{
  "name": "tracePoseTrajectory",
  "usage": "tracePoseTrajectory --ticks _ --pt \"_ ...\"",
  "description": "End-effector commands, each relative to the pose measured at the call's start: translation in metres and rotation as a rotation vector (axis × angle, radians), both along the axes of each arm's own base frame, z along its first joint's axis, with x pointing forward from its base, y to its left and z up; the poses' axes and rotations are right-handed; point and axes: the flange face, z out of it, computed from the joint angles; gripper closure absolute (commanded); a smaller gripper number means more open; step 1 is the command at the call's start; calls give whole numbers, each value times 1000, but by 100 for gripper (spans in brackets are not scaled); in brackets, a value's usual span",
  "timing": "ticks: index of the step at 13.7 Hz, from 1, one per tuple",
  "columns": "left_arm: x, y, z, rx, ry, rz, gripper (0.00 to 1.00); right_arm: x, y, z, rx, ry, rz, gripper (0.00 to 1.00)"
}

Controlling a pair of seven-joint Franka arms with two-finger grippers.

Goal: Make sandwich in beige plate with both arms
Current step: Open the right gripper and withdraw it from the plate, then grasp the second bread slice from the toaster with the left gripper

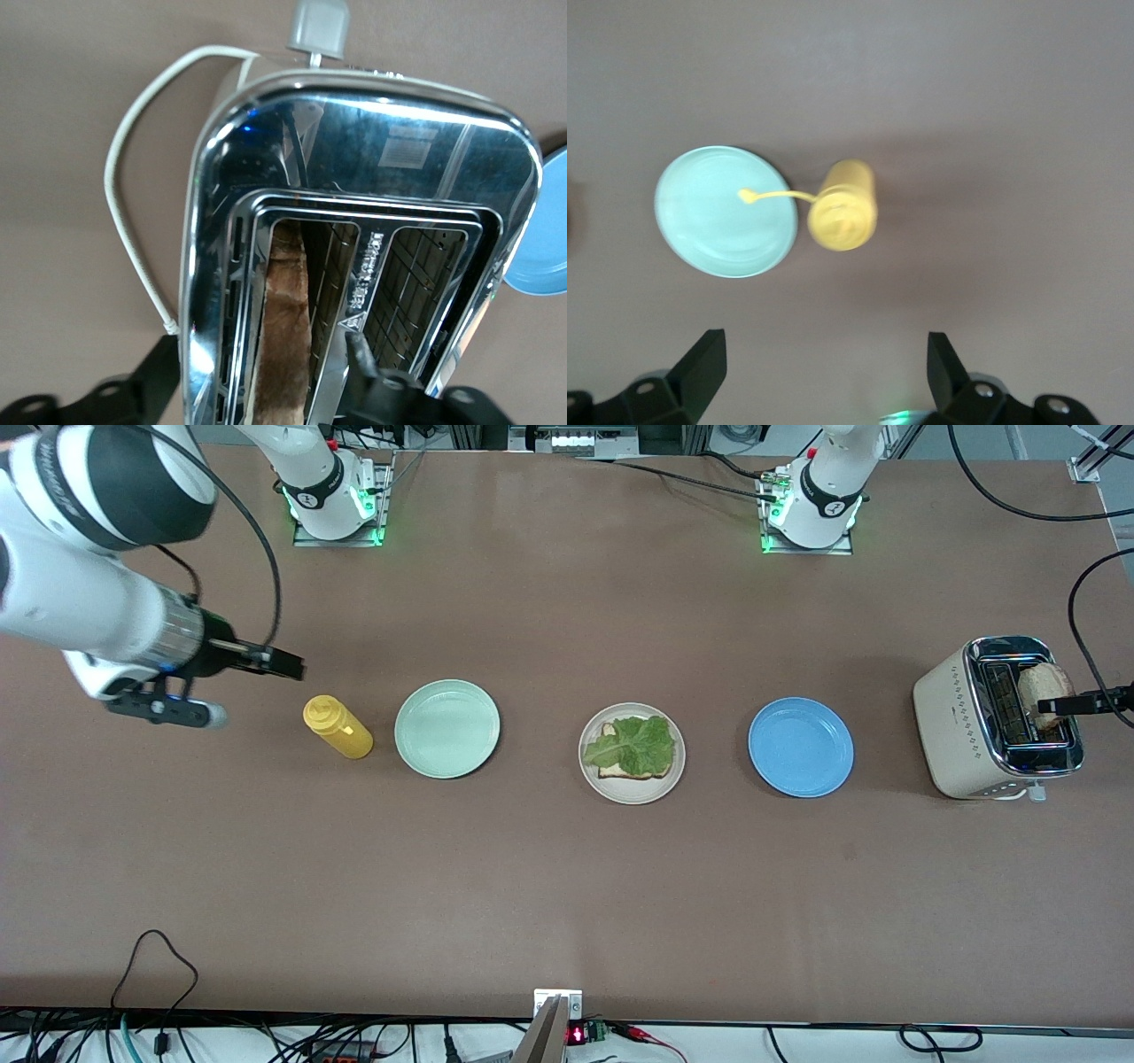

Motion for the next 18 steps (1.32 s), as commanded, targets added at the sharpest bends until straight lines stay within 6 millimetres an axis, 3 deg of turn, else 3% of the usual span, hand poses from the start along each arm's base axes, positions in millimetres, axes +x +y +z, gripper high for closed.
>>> tracePoseTrajectory --ticks 1,3,5,7,8,11,12,15,16,18 --pt "-1 -4 9 -19 39 17 78 -13 -26 25 -31 -44 144 0" --pt "-3 -8 11 -33 60 10 94 -15 -39 46 -52 -90 185 0" --pt "-4 -6 14 -34 57 7 99 -13 -42 52 -88 -108 196 0" --pt "-5 -8 29 -38 61 -3 99 -10 -43 53 -75 -105 186 0" --pt "-5 -9 61 -35 46 -10 99 -6 -41 47 -76 -101 189 0" --pt "1 -38 172 -73 50 -95 99 4 -41 37 -34 -90 193 0" --pt "3 -57 197 -102 46 -133 99 2 -36 39 -23 -90 196 0" --pt "9 -138 237 -316 -15 -240 99 2 -33 40 -26 -95 188 0" --pt "16 -162 226 -406 -8 -239 100 1 -33 41 -28 -94 187 0" --pt "36 -229 178 -583 3 -204 100 0 -34 40 -28 -84 184 0"
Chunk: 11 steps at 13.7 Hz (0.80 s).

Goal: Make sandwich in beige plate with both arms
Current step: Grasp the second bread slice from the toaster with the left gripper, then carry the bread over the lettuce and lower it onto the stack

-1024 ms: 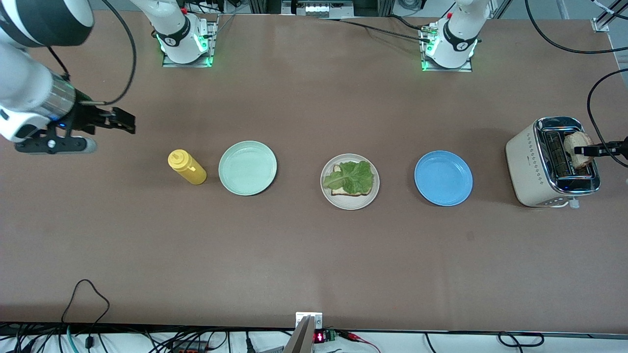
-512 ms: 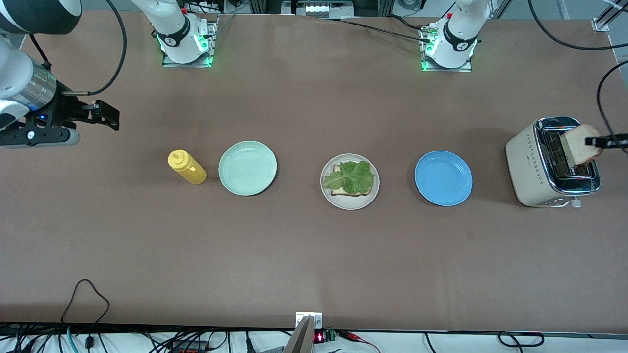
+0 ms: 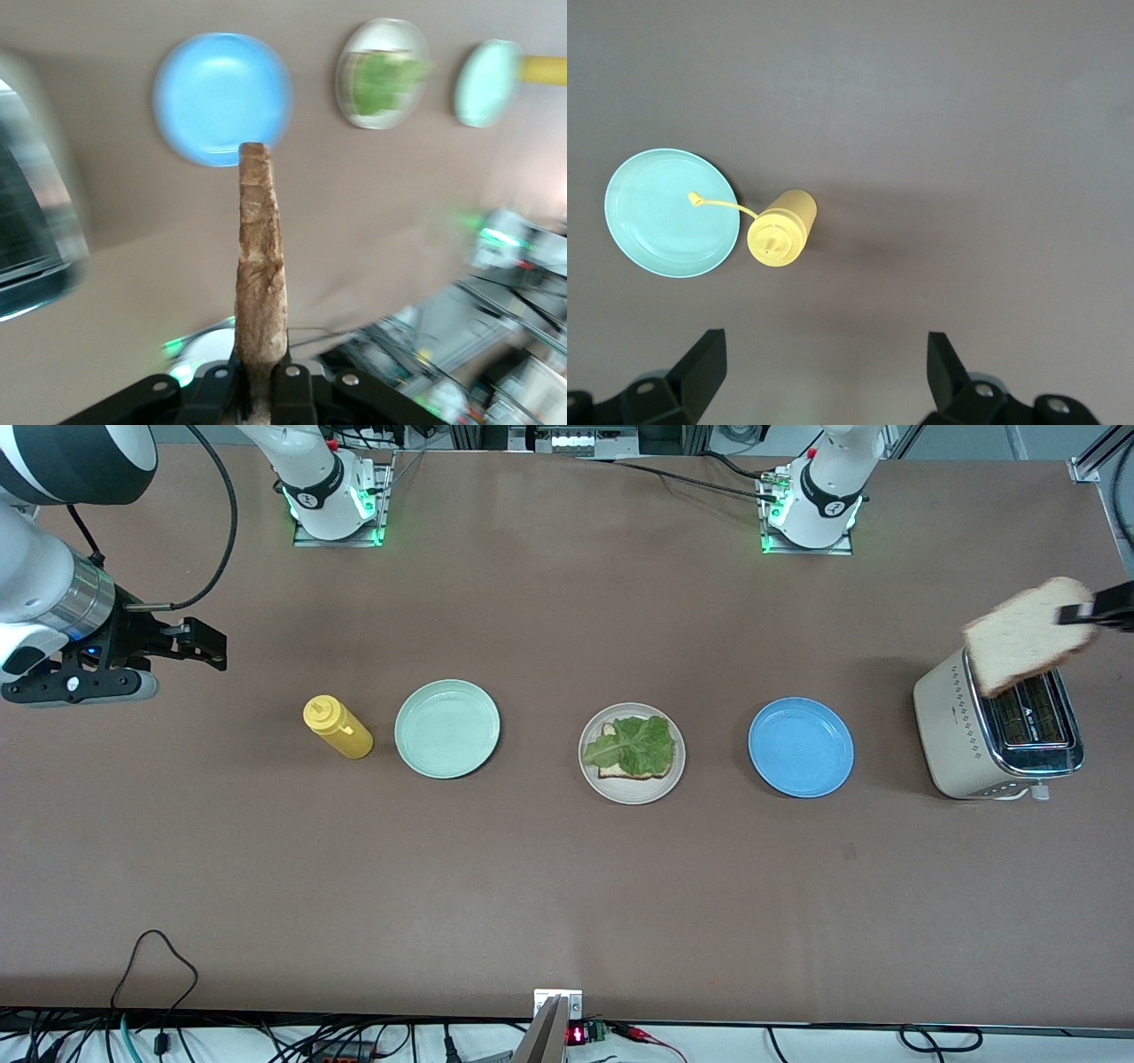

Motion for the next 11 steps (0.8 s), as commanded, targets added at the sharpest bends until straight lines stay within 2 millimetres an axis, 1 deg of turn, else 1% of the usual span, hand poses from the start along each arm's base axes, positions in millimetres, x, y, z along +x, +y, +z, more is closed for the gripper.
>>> tracePoseTrajectory --ticks 1,3,4,5,7,8,9,10,11 --pt "22 -78 -75 -181 30 54 100 0 -5 2 16 16 -12 0" --pt "28 -151 -120 -216 -12 81 100 0 -6 4 22 16 3 0" --pt "26 -182 -142 -228 -24 100 100 0 -2 5 7 5 2 0" --pt "23 -213 -168 -240 -44 132 100 1 -2 5 9 8 6 0" --pt "19 -265 -204 -281 -63 172 100 1 -6 11 11 -1 7 0" --pt "19 -287 -223 -302 -56 185 100 1 -7 12 19 -1 9 0" --pt "18 -306 -249 -316 -35 190 100 1 -8 12 13 -4 7 0" --pt "18 -316 -271 -323 -20 207 100 1 -5 12 12 -2 4 0" --pt "19 -321 -290 -328 -19 221 100 2 -4 10 12 -1 4 0"
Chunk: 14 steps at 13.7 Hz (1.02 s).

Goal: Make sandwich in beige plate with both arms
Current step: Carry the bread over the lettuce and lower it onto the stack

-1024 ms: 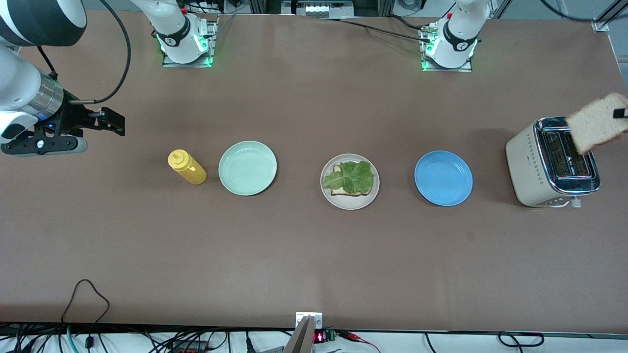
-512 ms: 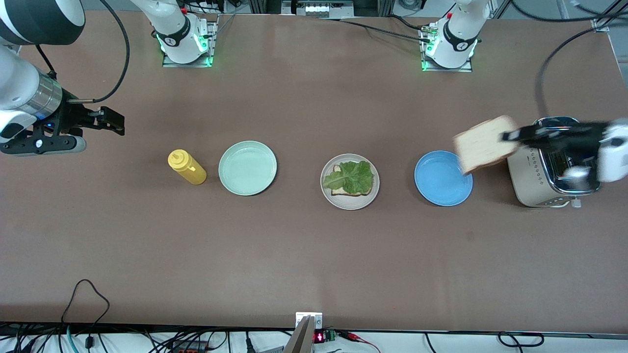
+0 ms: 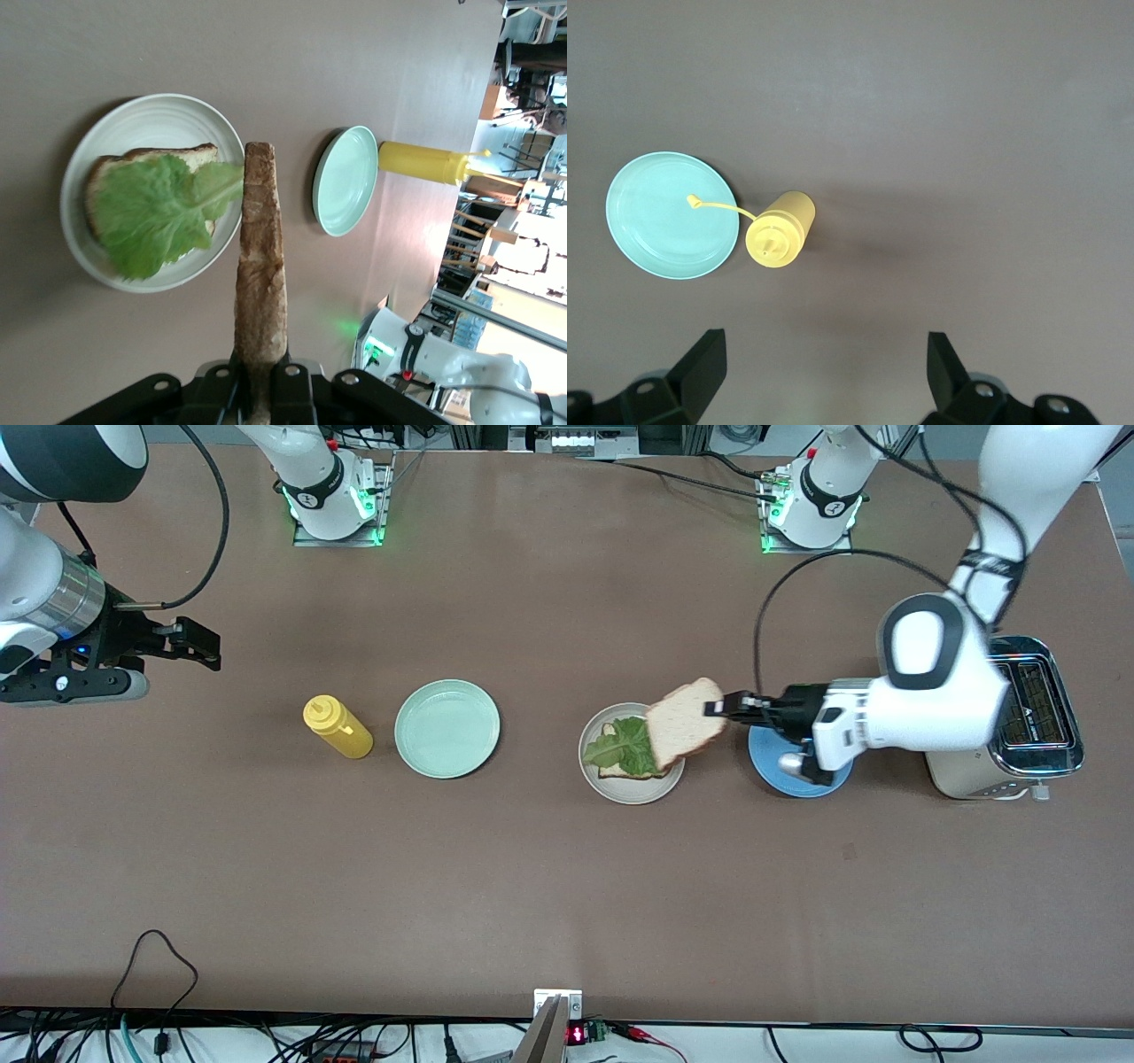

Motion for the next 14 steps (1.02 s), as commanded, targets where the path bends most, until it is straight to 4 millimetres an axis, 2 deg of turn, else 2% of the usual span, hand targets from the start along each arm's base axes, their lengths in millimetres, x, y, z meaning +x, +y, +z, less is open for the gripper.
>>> tracePoseTrajectory --ticks 1,2,3,5,12,14 --pt "6 -18 -51 -53 25 45 100 0 0 4 8 6 12 0" --pt "8 -22 -69 -56 14 62 100 0 0 3 9 9 17 0" --pt "5 -35 -85 -55 13 71 100 1 -2 3 9 9 15 0" --pt "0 -59 -97 -59 13 58 100 1 -3 3 9 9 15 0" --pt "-1 -56 -102 -69 8 45 100 1 1 1 11 13 20 0" --pt "-1 -53 -110 -71 5 40 97 1 0 1 11 13 20 0"
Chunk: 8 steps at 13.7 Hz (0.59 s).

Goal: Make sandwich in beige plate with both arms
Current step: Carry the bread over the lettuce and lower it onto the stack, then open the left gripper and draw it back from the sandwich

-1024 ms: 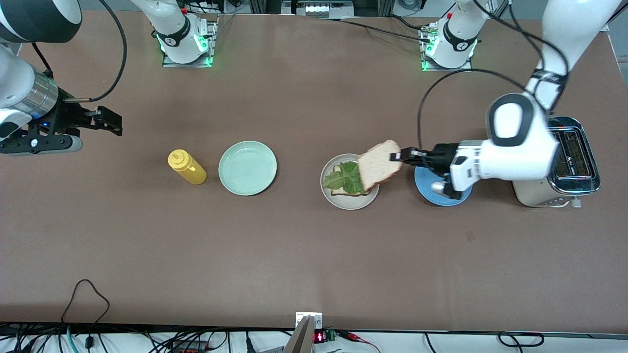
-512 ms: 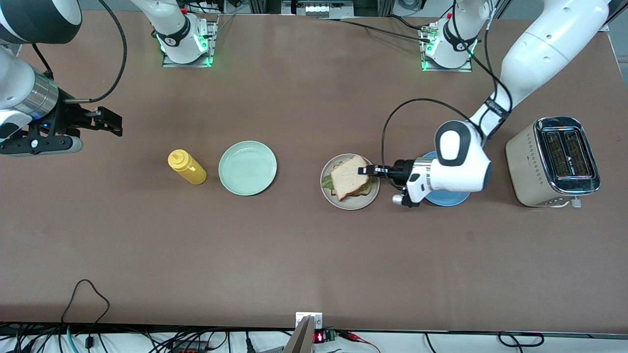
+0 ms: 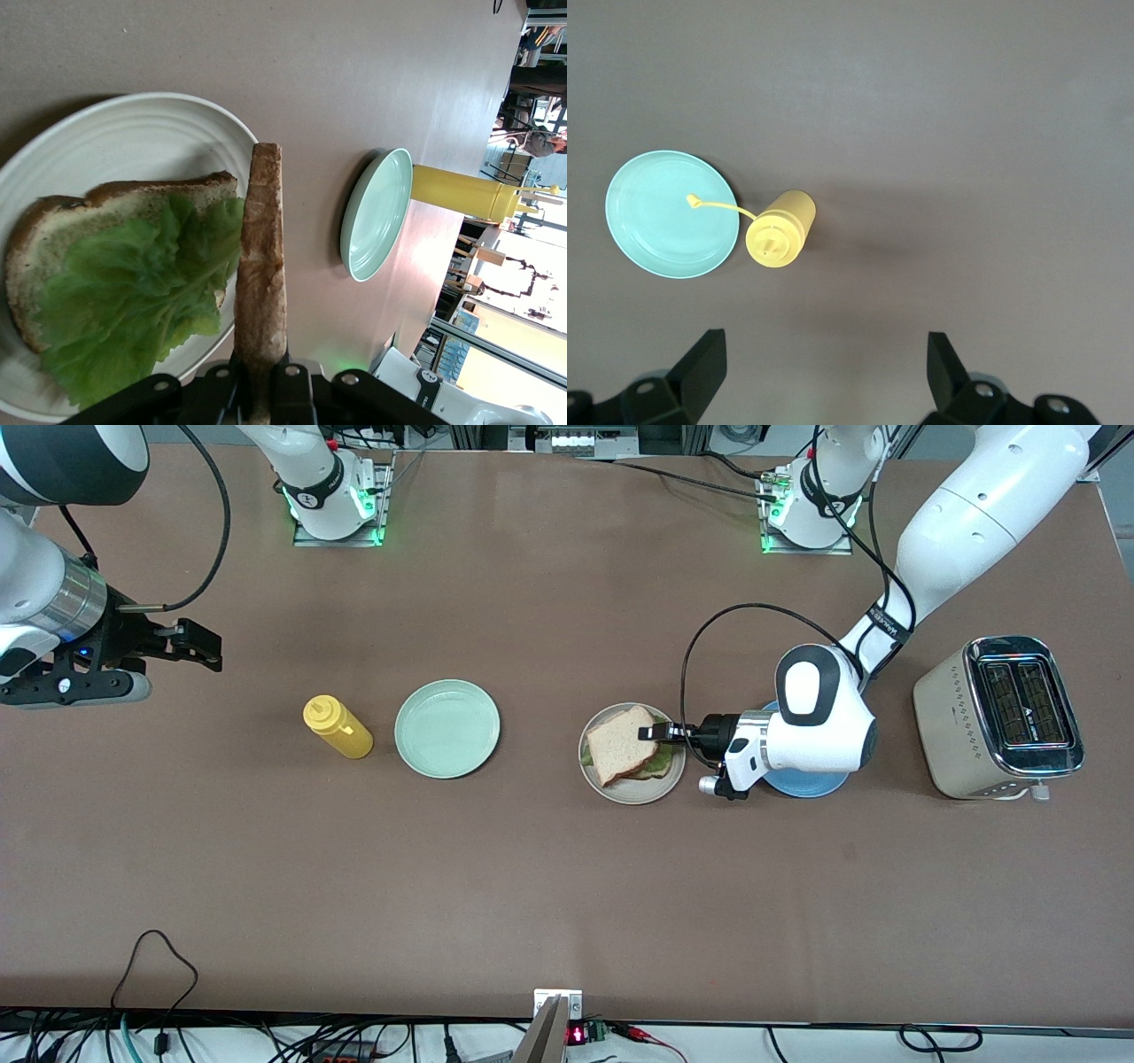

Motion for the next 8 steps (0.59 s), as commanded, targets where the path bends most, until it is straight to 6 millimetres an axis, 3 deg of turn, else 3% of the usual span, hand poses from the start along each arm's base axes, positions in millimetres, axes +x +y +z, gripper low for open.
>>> tracePoseTrajectory --ticks 1,3,6,7,8 --pt "2 7 -13 -43 -28 -17 97 0 0 4 10 7 17 0" --pt "2 17 -36 -63 -90 -67 97 0 1 3 10 8 19 0" --pt "2 18 -47 -103 -164 -122 97 1 1 1 11 11 19 0" --pt "1 16 -48 -104 -164 -124 94 2 1 -1 11 16 19 0" --pt "1 15 -48 -104 -163 -126 81 2 0 -1 11 14 19 0"
